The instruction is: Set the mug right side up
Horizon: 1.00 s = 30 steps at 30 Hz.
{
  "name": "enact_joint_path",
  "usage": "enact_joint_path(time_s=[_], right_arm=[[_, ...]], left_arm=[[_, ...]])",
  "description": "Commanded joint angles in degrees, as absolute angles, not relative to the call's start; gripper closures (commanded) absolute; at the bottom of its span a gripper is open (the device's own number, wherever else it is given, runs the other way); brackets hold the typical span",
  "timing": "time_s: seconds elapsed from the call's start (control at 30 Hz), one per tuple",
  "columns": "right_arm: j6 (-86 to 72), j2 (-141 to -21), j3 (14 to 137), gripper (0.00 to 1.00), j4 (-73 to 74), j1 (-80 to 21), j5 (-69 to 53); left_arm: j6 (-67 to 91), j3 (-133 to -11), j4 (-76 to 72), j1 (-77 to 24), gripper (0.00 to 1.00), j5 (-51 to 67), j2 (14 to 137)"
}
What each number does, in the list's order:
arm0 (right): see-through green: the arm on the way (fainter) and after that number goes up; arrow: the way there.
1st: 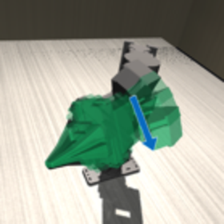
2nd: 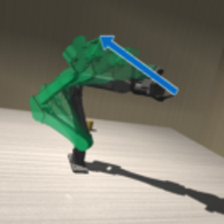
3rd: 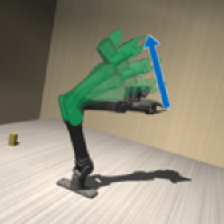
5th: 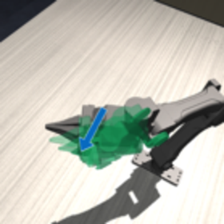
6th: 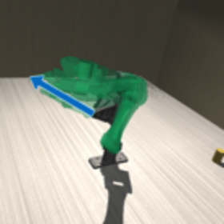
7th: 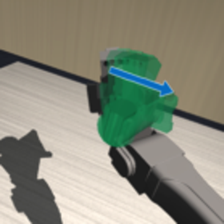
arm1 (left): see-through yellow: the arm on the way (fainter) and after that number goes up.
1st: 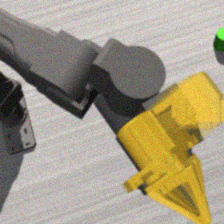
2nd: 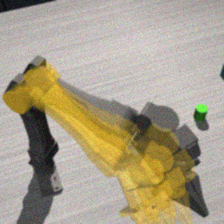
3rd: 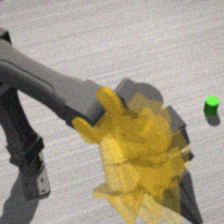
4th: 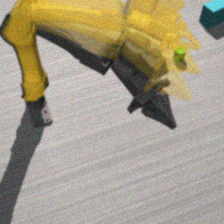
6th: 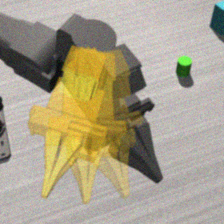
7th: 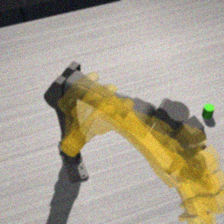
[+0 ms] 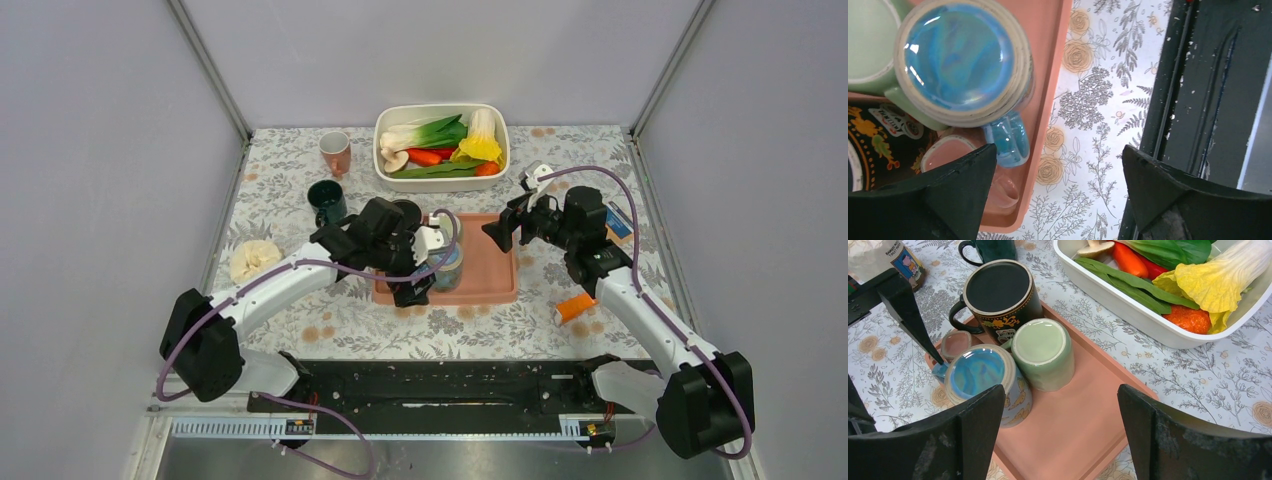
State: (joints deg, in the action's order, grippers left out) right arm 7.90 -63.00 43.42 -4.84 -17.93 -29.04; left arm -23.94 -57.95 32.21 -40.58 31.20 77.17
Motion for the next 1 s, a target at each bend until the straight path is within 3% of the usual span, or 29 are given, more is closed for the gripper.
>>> enact_joint_path(time_s=[0.0,0.23,0.7,0.97], right_arm=[[8.53,-61.33,43.19,0.08,-7.01,-17.34,-28.55],[8.20,-61.30,43.15,0.08,-7.18,-17.23,-28.97],[8.23,-60.79,42.89,0.08,-7.25,-16.68,-29.11],[8.43,-61.34,42.86,0.07,-7.38,-16.70,-29.29]], left_arm=[[-23.75,-60.90,31.26,-40.54,0.02,27.42,76.94],[-24.08,-61.16,35.16,-37.67,0.01,27.80,76.71],[-24.41,-65.63,40.67,-32.68,0.02,40.69,85.67],[-22.68,-64.44,37.34,-33.25,0.04,39.24,82.04]])
